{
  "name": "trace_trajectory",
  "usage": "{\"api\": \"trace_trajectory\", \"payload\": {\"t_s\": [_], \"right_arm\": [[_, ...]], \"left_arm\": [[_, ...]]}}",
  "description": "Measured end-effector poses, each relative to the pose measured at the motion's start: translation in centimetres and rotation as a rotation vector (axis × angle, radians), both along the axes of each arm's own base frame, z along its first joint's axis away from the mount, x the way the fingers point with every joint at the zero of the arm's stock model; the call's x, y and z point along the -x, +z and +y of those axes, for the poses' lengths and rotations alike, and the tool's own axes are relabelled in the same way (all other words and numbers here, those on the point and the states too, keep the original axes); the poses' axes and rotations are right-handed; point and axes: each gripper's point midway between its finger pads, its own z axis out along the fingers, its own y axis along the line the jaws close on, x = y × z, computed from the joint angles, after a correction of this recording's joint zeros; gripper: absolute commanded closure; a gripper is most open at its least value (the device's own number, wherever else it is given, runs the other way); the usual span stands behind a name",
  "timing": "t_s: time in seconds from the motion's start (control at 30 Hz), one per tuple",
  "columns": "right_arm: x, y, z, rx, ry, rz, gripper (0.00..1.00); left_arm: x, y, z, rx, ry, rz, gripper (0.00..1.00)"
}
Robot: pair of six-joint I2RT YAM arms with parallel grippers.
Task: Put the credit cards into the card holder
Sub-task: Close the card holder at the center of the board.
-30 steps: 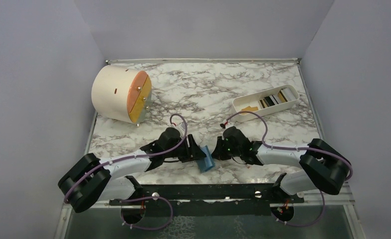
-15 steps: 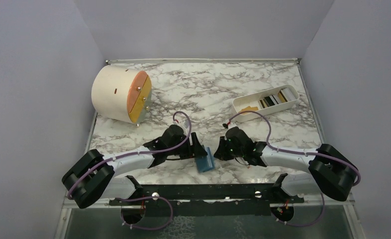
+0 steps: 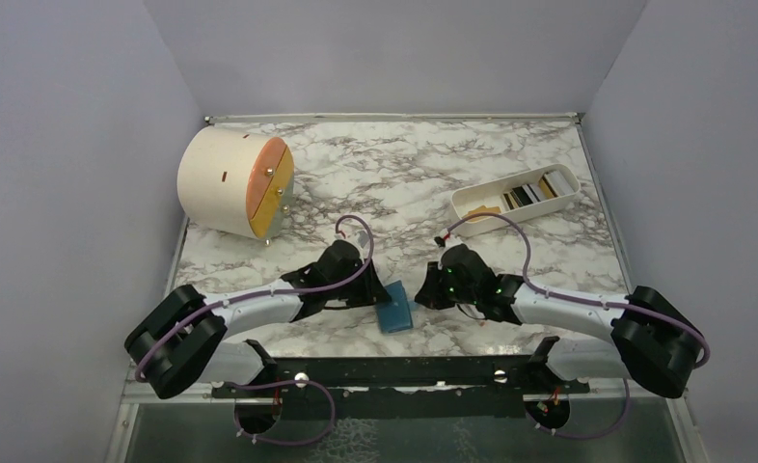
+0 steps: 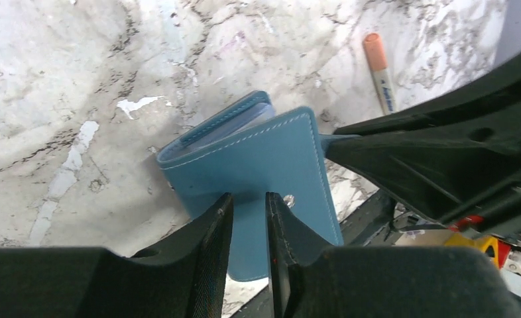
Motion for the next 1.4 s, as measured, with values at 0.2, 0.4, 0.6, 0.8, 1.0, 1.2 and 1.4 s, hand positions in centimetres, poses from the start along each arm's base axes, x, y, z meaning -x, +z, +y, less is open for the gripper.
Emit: {"api": "trace_trajectory", "payload": {"t_s": [0.2, 0.4, 0.6, 0.8, 1.0, 1.2, 1.4], "right_arm": [[-0.1, 0.7, 0.2, -0.022, 0.001, -0.013, 0.85], [0.2, 1.0, 0.6, -0.049, 0.008, 0.0, 0.79], [0.6, 1.1, 1.3, -0.09, 0.025, 0.019, 0.7], [1.0, 1.1, 2.1, -0.137, 0.043, 0.041, 0.66], [1.3, 0.8, 2.6, -0.165, 0.054, 0.06, 0.66], [1.4, 0.4, 3.1, -0.179, 0.066, 0.078, 0.67], [1.4, 0.4, 3.6, -0.197, 0.076, 0.084, 0.67]], "left_arm": [[0.1, -1.7, 0.1, -0.045, -0.005, 0.035, 0.74], [-0.1, -1.8, -0.3, -0.052, -0.018, 0.031, 0.75], [-0.1, -1.8, -0.3, -0.054, -0.022, 0.029, 0.75], [-0.1, -1.8, -0.4, -0.054, -0.023, 0.026, 0.75], [-0.1, -1.8, -0.4, -0.055, -0.024, 0.024, 0.75], [0.0, -1.8, -0.3, -0.056, -0.024, 0.025, 0.75], [0.0, -1.8, -0.3, -0.053, -0.024, 0.022, 0.76]]}}
